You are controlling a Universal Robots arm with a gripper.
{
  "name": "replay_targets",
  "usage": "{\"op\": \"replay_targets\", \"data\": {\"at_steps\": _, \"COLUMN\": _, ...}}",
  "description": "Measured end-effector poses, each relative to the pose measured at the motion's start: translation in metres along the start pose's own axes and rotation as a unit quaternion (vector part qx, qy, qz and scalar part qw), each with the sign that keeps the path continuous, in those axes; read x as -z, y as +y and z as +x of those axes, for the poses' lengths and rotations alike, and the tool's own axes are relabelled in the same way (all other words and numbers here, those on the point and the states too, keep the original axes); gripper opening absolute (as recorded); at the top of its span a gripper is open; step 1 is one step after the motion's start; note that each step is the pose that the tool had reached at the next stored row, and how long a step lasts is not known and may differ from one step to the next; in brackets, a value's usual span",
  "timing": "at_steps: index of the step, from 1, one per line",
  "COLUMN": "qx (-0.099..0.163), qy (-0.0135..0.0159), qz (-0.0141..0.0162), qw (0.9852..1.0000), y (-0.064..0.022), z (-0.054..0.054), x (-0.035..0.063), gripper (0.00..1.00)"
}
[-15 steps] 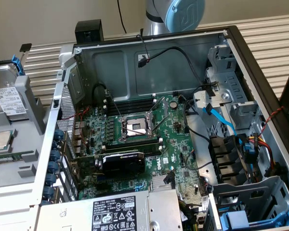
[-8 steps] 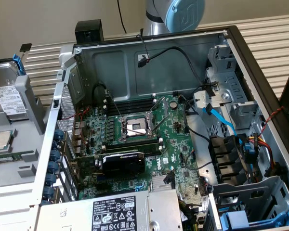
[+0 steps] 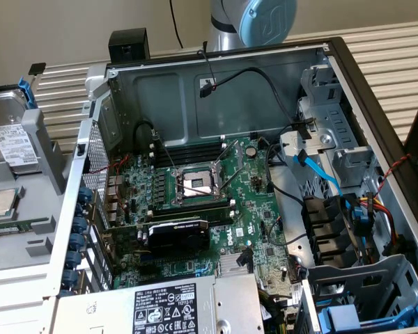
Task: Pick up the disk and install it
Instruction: 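Pick up the disk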
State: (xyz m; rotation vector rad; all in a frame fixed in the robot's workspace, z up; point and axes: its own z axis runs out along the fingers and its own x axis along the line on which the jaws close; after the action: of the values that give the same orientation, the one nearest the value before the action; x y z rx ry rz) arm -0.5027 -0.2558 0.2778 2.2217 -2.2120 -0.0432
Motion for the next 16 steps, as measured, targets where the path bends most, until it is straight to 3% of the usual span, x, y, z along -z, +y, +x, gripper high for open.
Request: {"op": "replay_targets", "data": {"at_steps": 16, "qx": 0.000, "qy": -0.0003, "qz": -0.0001, "qw": 1.0000, "y": 0.0000, "z": 0.0055, "x": 0.0002, "gripper": 0.41}}
